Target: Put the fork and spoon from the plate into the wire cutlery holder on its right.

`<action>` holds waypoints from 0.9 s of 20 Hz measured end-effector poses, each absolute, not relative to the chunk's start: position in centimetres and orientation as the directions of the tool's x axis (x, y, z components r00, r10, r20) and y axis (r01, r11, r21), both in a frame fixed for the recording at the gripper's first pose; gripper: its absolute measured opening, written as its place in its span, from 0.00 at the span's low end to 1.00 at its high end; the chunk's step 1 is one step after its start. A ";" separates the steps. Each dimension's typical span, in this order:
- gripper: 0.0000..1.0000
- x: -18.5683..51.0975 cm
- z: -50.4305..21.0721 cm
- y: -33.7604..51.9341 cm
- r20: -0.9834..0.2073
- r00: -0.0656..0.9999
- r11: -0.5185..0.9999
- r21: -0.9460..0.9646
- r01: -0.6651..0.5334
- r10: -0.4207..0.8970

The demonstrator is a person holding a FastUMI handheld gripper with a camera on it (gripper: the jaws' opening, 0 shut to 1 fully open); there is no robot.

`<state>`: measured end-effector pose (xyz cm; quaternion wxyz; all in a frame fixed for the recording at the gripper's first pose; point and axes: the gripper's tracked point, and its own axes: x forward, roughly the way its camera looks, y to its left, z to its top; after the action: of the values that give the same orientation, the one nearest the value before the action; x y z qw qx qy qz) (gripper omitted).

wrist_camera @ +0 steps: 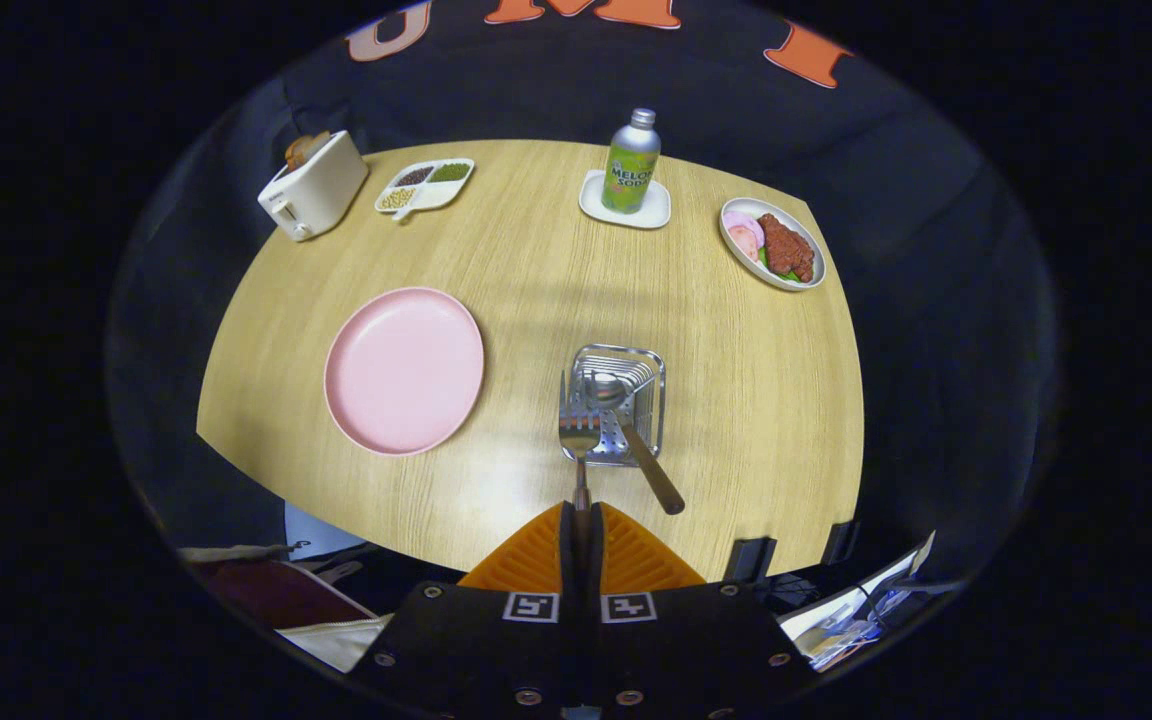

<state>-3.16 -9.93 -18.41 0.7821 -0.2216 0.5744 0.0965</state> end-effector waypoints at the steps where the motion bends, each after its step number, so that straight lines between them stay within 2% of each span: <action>1: 0.01 -3.2 -18.6 -10.2 -0.947 0.299 0.880 -0.239 -0.411 -0.118; 8: 0.03 -1.5 -20.4 -10.5 -0.964 0.173 0.866 -0.258 -0.428 -0.202; 18: 0.03 1.0 -23.1 -11.0 -0.960 0.047 0.834 -0.263 -0.486 -0.275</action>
<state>0.98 -10.99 -23.09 0.6682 -0.2774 0.6858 0.0787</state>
